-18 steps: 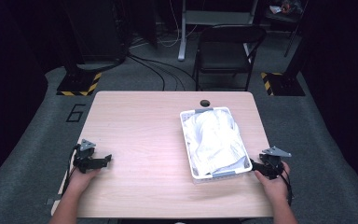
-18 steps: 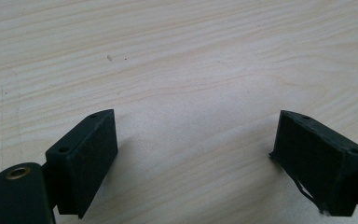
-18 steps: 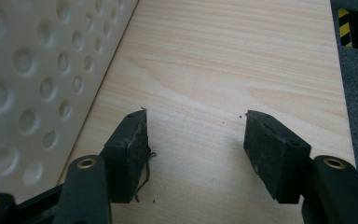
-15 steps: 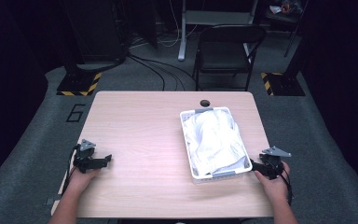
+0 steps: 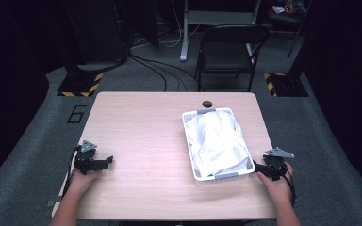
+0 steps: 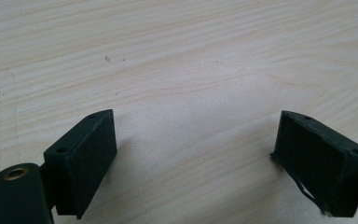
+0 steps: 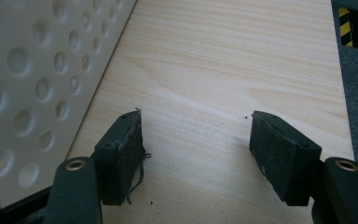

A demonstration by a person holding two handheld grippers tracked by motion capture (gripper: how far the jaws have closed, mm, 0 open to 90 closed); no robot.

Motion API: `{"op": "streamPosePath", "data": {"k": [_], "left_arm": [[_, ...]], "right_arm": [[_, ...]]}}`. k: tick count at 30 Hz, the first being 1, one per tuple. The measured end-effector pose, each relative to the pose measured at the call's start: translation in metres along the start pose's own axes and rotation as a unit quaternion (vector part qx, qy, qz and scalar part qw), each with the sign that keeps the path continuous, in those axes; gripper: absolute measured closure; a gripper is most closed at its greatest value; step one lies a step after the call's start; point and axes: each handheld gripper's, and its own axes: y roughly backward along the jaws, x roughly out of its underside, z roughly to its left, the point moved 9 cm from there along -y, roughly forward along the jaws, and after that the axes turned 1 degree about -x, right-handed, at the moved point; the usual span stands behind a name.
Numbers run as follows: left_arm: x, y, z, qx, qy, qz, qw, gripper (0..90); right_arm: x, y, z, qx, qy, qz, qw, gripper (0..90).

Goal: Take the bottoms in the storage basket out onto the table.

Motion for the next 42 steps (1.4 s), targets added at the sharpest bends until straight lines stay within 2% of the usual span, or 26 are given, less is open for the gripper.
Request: {"op": "streamPosePath", "data": {"k": [18,22,23,25,26,30,37,41,42], "left_arm": [[0.000,0.000,0.000,0.000,0.000,0.000,1.0000,12.6],[0.000,0.000,0.000,-0.001,0.000,0.000,1.0000,12.6],[-0.001,-0.001,0.000,-0.003,0.001,-0.005,1.0000,12.6],[0.000,0.000,0.000,0.000,0.000,0.000,1.0000,12.6],[0.000,0.000,0.000,0.000,0.000,0.000,1.0000,12.6],[0.000,0.000,0.000,-0.001,0.000,-0.001,1.0000,12.6],[-0.002,-0.002,0.001,-0.003,0.001,-0.002,1.0000,12.6],[-0.003,-0.003,0.001,-0.004,0.002,-0.007,1.0000,12.6],[-0.002,-0.002,0.001,-0.002,0.000,0.000,1.0000,12.6]], "right_arm": [[0.001,0.002,0.000,0.001,-0.004,0.001,1.0000,34.6],[0.002,0.004,-0.001,0.004,-0.016,0.002,0.9999,34.6],[0.001,0.006,-0.001,0.005,-0.021,0.003,0.9998,34.7],[-0.002,0.011,-0.001,0.008,-0.020,-0.003,0.9998,34.7],[-0.004,0.015,-0.001,0.020,-0.019,-0.007,0.9996,34.7],[-0.011,0.030,-0.002,0.037,-0.021,-0.026,0.9987,34.6],[-0.019,0.052,-0.003,0.061,-0.017,-0.048,0.9968,34.0],[-0.027,0.066,0.001,0.067,-0.013,-0.066,0.9955,32.5],[-0.029,0.069,0.002,0.067,-0.014,-0.071,0.9951,32.2]]}}
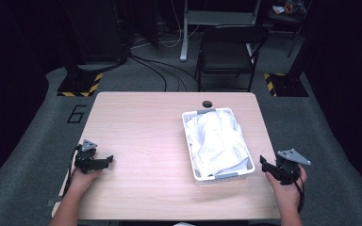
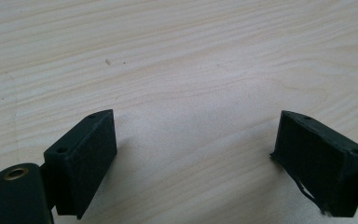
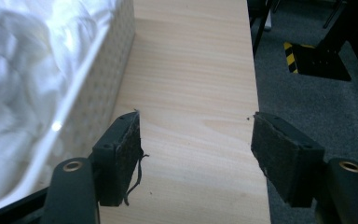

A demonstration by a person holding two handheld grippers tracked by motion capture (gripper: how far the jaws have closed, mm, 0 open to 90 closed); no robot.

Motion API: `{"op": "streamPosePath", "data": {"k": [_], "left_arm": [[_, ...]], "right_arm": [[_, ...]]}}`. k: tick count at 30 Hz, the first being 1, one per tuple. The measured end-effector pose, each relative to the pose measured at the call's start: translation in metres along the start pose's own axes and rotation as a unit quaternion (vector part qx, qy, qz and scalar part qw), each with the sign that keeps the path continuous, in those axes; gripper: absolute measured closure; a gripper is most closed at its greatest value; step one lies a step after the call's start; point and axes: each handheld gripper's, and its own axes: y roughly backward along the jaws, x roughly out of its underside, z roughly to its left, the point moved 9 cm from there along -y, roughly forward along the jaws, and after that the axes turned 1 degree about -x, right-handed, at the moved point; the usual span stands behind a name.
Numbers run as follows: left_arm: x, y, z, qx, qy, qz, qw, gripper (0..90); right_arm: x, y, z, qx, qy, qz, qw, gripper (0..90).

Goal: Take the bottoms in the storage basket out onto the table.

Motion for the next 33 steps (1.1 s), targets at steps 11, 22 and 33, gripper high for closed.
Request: {"op": "streamPosePath", "data": {"k": [11,22,33], "left_arm": [[0.000,0.000,0.000,-0.001,0.001,-0.003,1.0000,12.6],[-0.001,-0.001,0.000,-0.002,0.002,-0.006,1.0000,12.6],[-0.001,-0.001,0.000,-0.002,0.002,-0.007,1.0000,12.6]], "right_arm": [[-0.013,0.011,0.008,-0.022,-0.027,-0.010,0.9993,28.4],[-0.029,0.024,0.019,-0.026,-0.009,-0.019,0.9994,22.9],[-0.046,0.032,0.038,-0.041,0.021,-0.018,0.9988,13.7]]}}
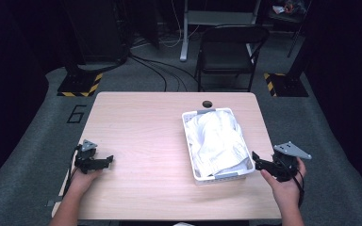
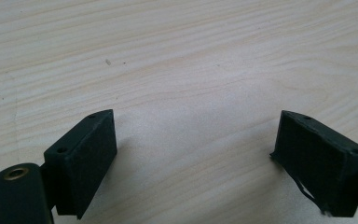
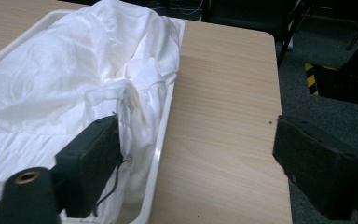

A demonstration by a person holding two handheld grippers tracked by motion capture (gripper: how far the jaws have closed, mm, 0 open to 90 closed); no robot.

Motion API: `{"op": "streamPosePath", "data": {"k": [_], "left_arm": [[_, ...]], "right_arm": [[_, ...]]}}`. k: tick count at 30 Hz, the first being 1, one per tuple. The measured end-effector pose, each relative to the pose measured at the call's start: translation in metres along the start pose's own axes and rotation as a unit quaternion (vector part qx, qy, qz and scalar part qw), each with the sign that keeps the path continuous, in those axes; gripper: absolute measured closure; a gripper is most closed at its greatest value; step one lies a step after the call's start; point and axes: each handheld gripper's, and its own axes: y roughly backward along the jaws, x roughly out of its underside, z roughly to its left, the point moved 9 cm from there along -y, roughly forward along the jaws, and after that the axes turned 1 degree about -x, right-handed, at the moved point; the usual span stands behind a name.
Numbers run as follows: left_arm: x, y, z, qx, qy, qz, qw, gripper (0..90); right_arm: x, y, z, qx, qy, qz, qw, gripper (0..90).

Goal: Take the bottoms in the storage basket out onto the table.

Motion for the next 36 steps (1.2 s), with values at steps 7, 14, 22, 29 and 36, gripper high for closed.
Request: {"op": "streamPosePath", "data": {"k": [7,14,22,29,36], "left_arm": [[0.001,0.001,0.000,0.002,-0.002,0.007,1.0000,12.6],[0.000,0.000,0.000,0.000,0.000,-0.001,1.0000,12.6],[0.000,0.000,0.000,0.000,0.000,0.002,1.0000,12.6],[0.000,0.000,0.000,0.000,0.000,0.002,1.0000,12.6],[0.000,0.000,0.000,0.000,0.000,0.000,1.0000,12.6]], "right_arm": [[-0.009,-0.003,0.015,-0.020,0.010,-0.004,0.9997,6.4],[-0.016,-0.010,0.027,-0.045,0.006,0.008,0.9989,0.0],[-0.025,-0.022,0.043,-0.069,0.005,0.004,0.9976,0.0],[-0.027,-0.041,0.054,-0.079,0.010,0.024,0.9966,0.2],[-0.042,-0.054,0.067,-0.087,0.013,0.020,0.9959,2.8]]}}
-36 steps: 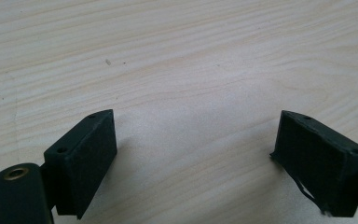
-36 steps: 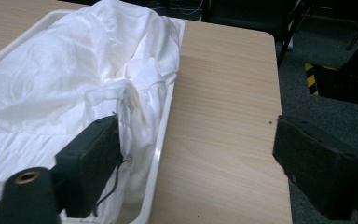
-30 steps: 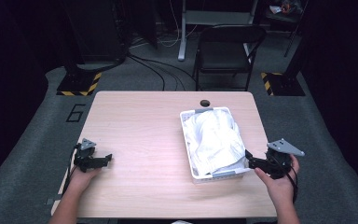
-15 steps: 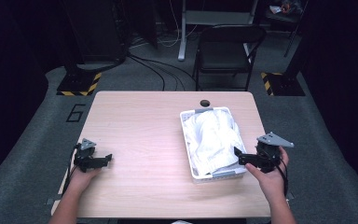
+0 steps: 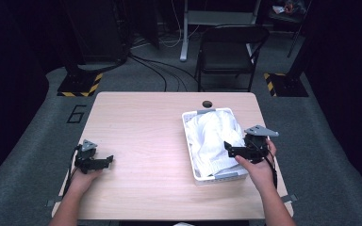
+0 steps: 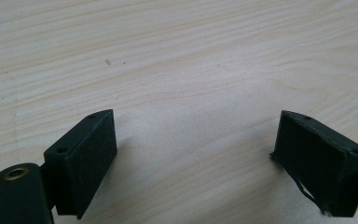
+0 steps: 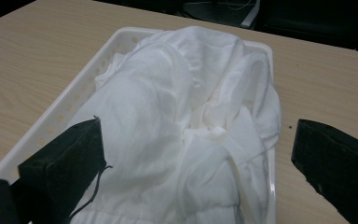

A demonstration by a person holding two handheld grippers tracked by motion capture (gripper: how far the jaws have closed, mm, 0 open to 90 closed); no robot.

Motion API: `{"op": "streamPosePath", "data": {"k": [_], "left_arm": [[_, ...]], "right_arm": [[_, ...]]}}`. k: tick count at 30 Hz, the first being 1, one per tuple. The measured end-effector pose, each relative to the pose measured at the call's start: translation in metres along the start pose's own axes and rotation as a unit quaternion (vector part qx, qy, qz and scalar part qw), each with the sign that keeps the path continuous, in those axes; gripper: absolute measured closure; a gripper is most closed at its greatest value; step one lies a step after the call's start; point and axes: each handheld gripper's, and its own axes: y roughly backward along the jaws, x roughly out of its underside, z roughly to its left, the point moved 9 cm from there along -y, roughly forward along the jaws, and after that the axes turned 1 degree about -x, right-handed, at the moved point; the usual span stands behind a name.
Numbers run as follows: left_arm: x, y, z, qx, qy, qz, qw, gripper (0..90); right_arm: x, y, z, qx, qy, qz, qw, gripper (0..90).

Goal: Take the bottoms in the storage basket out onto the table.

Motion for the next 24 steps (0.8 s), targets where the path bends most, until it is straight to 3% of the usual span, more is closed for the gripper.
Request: {"op": "streamPosePath", "data": {"k": [6,14,19,24], "left_arm": [[0.000,0.000,0.000,0.001,-0.001,0.002,1.0000,12.6],[0.000,0.000,0.000,0.001,-0.001,0.003,1.0000,12.6],[0.000,0.000,0.000,0.001,0.000,0.002,1.0000,12.6],[0.000,0.000,0.000,0.001,0.000,0.003,1.0000,12.6]], "right_arm": [[-0.018,-0.011,0.007,0.000,0.023,-0.008,0.9997,8.2],[-0.040,-0.025,0.016,-0.007,0.030,-0.015,0.9994,14.3],[-0.047,-0.035,0.020,-0.006,0.046,-0.011,0.9989,15.4],[-0.045,-0.048,0.024,-0.013,0.044,0.012,0.9989,12.9]]}}
